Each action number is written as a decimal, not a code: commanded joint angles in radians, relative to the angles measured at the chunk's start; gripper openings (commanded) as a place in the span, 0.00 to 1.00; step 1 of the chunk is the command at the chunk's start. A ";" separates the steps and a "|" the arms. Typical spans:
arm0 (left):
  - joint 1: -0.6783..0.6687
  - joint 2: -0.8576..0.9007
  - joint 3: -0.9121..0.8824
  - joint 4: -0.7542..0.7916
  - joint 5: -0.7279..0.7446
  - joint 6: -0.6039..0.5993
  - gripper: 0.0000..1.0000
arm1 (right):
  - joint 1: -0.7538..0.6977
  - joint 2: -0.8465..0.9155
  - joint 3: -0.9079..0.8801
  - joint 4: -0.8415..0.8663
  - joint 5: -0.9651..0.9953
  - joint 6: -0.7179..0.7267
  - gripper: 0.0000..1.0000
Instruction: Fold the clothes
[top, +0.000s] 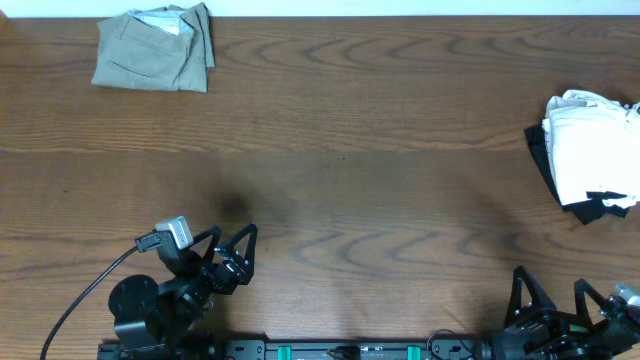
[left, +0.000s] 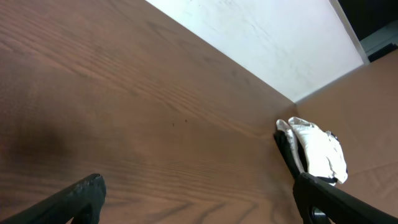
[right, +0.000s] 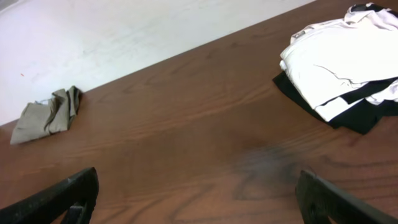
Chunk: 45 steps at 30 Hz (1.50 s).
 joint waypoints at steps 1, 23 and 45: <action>0.000 -0.008 0.000 0.005 -0.008 -0.001 0.98 | -0.001 -0.004 0.000 0.000 0.010 0.011 0.99; 0.000 -0.008 0.000 0.005 -0.008 -0.001 0.98 | -0.002 -0.006 -0.005 0.085 0.204 0.011 0.99; 0.000 -0.008 0.000 0.005 -0.008 -0.001 0.98 | -0.097 -0.161 -0.501 0.739 0.046 0.011 0.99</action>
